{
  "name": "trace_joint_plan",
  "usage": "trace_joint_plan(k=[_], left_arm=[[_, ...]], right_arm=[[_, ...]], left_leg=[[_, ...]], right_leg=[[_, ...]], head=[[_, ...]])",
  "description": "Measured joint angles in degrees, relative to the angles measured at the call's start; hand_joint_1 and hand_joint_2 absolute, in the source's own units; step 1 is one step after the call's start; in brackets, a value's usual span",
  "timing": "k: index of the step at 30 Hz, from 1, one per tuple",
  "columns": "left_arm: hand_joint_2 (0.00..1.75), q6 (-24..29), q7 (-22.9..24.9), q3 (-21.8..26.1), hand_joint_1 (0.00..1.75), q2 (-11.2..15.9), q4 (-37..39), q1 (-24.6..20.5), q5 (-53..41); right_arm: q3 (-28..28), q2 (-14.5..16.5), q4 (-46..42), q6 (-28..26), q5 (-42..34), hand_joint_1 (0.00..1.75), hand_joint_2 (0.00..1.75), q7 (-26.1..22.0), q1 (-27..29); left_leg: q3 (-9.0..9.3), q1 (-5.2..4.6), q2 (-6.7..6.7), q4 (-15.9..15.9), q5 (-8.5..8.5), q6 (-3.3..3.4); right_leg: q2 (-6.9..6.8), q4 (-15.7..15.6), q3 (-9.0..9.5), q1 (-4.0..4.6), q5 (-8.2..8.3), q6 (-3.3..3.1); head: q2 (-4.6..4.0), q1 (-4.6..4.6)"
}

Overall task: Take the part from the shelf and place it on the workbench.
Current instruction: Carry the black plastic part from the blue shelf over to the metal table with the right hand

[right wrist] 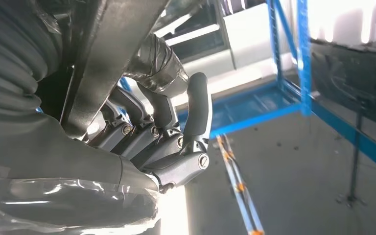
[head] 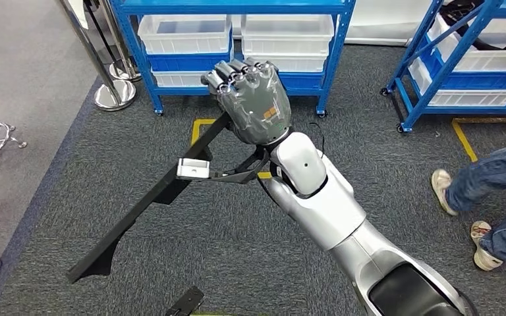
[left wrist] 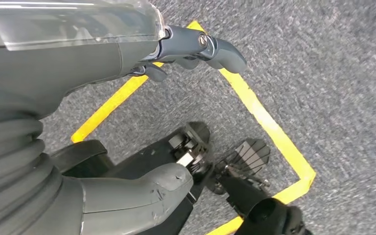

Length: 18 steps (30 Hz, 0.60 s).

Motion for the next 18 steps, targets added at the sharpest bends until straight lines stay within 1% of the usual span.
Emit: trace_joint_plan(k=[1, 2, 3, 4, 5, 6, 7, 8, 9, 10, 11, 12, 13, 14, 15, 16, 17, 18], left_arm=[[1.75, 0.0, 0.0, 0.0, 0.0, -0.1, 0.0, 0.0, 0.0], [1.75, 0.0, 0.0, 0.0, 0.0, -0.1, 0.0, 0.0, 0.0], [1.75, 0.0, 0.0, 0.0, 0.0, -0.2, 0.0, -0.1, 0.0], [1.75, 0.0, 0.0, 0.0, 0.0, -0.2, 0.0, -0.1, 0.0], [1.75, 0.0, 0.0, 0.0, 0.0, -0.3, 0.0, -0.2, 0.0], [1.75, -0.1, 0.1, 0.0, 0.0, -0.3, 0.0, -0.2, -0.1], [1.75, -0.1, 0.1, 0.0, 0.0, -0.3, 0.0, -0.2, -0.3], [1.75, -0.2, 0.1, 0.0, 0.0, -0.3, 0.0, -0.2, -0.4], [1.75, -0.3, 0.2, 0.0, 0.0, -0.3, 0.0, -0.2, -0.6], [1.75, -0.4, 0.3, 0.0, 0.0, -0.3, 0.0, -0.2, -0.8], [1.75, -0.5, 0.3, 0.0, 0.0, -0.3, 0.0, -0.2, -0.9], [1.75, -0.6, 0.4, 0.0, 0.0, -0.3, 0.0, -0.2, -1.1], [1.75, -0.6, 0.3, 0.0, 0.0, -0.2, 0.0, -0.2, -1.2], [1.75, -0.6, 0.1, 0.0, 0.0, -0.2, 0.0, -0.2, -1.3], [1.75, -0.5, -0.2, 0.0, 0.0, -0.2, 0.0, -0.3, -1.3], [1.75, -0.3, -0.6, 0.0, 0.0, -0.1, 0.0, -0.2, -1.4], [1.75, -0.2, -1.0, 0.0, 0.0, -0.1, 0.0, -0.2, -1.5], [1.75, 0.0, -1.3, 0.0, 0.0, -0.1, 0.0, -0.2, -1.5]], right_arm=[[0.0, 0.0, 0.0, -0.1, 0.1, 1.75, 1.75, -0.1, 0.0], [0.0, 0.0, 0.1, -0.1, 0.1, 1.75, 1.75, -0.1, -0.1], [0.0, 0.0, 0.2, -0.1, 0.1, 1.75, 1.75, -0.1, -0.2], [0.0, -0.1, 0.2, -0.2, 0.2, 1.75, 1.75, -0.1, -0.3], [0.0, -0.1, 0.2, -0.2, 0.2, 1.75, 1.75, -0.2, -0.3], [0.0, -0.1, 0.3, -0.3, 0.3, 1.75, 1.75, -0.2, -0.3], [0.0, -0.1, 0.3, -0.3, 0.4, 1.75, 1.75, -0.2, -0.3], [0.0, -0.2, 0.4, -0.4, 0.4, 1.75, 1.75, -0.2, -0.2], [0.0, -0.3, 0.4, -0.4, 0.3, 1.75, 1.75, -0.2, -0.2], [0.0, -0.4, 0.4, -0.4, 0.1, 1.75, 1.75, -0.2, -0.1], [0.0, -0.4, 0.3, -0.3, -0.3, 1.75, 1.75, -0.2, -0.1], [0.0, -0.5, 0.1, -0.3, -1.0, 1.75, 1.75, -0.2, 0.0], [0.0, -0.5, -0.3, -0.1, -1.7, 1.75, 1.75, -0.3, 0.1], [0.0, -0.6, -0.6, 0.3, -2.4, 1.75, 1.75, -0.4, 0.1], [0.0, -0.7, -1.0, 0.9, -2.9, 1.75, 1.75, -0.8, 0.2], [0.0, -0.9, -1.2, 1.9, -3.3, 1.75, 1.75, -1.3, 0.2], [0.0, -1.1, -1.4, 2.9, -3.6, 1.75, 1.75, -2.0, 0.3], [0.1, -1.3, -1.6, 3.9, -3.7, 1.75, 1.75, -2.5, 0.3]], left_leg=[[-0.3, 0.13, 0.06, -0.1, 0.66, 0.43], [-0.6, 0.24, 0.17, -0.4, 1.35, 0.92], [-1.07, 0.38, 0.31, -0.7, 2.18, 1.47], [-1.7, 0.5, 0.44, -0.8, 2.99, 1.86], [-2.59, 0.42, 0.5, -0.7, 3.7, 2.1], [-3.54, 0.39, 0.54, -0.6, 4.35, 2.19], [-4.58, 0.37, 0.58, -0.4, 5.0, 2.12], [-5.59, 0.37, 0.61, -0.2, 5.63, 2.04], [-6.62, 0.39, 0.63, 0.0, 6.23, 1.9], [-7.61, 0.42, 0.63, 0.4, 6.79, 1.69], [-8.45, 0.45, 0.6, 0.7, 7.24, 1.42], [-9.24, 0.45, 0.58, 1.1, 7.63, 1.08], [-9.76, 0.45, 0.56, 1.3, 8.01, 0.68], [-10.08, 0.48, 0.55, 1.4, 8.39, 0.26], [-10.25, 0.58, 0.56, 1.3, 8.78, -0.18], [-10.36, 0.79, 0.55, 1.0, 9.14, -0.62], [-10.58, 0.97, 0.51, 1.1, 9.02, -0.97], [-11.08, 1.11, 0.48, 2.0, 8.09, -1.24]], right_leg=[[0.01, -0.2, -0.07, -0.02, 0.41, 0.34], [0.12, 0.1, -0.33, -0.05, -0.07, 0.66], [0.25, 1.2, -0.84, -0.09, -1.6, 0.94], [0.39, 3.5, -1.64, -0.16, -4.17, 1.18], [0.48, 6.9, -2.58, -0.29, -7.24, 1.39], [0.49, 10.8, -3.47, -0.42, -9.77, 1.57], [0.49, 14.1, -3.91, -0.58, -11.04, 1.77], [0.48, 16.1, -3.72, -0.75, -11.0, 1.94], [0.48, 16.2, -2.59, -0.96, -9.88, 2.08], [0.47, 14.3, -0.42, -1.17, -8.46, 2.18], [0.47, 11.0, 2.43, -1.36, -7.93, 2.22], [0.5, 6.9, 5.43, -1.36, -8.22, 2.19], [0.57, 3.6, 7.58, -1.25, -8.91, 2.01], [0.65, 1.5, 8.79, -1.05, -9.69, 1.72], [0.72, 0.5, 9.08, -0.7, -9.85, 1.32], [0.71, 0.4, 8.85, -0.62, -9.4, 0.75], [0.62, 0.2, 8.71, -0.59, -8.89, 0.22], [0.51, -0.1, 8.46, -0.6, -8.33, -0.31]], head=[[0.0, 0.0], [0.0, 0.01], [0.0, 0.02], [0.0, 0.03], [0.0, 0.03], [0.0, 0.03], [0.0, 0.03], [0.0, 0.02], [0.0, 0.02], [0.0, 0.02], [0.0, 0.02], [0.0, 0.01], [0.0, 0.0], [0.0, -0.02], [0.0, -0.03], [0.0, -0.03], [0.0, -0.03], [0.0, -0.03]])
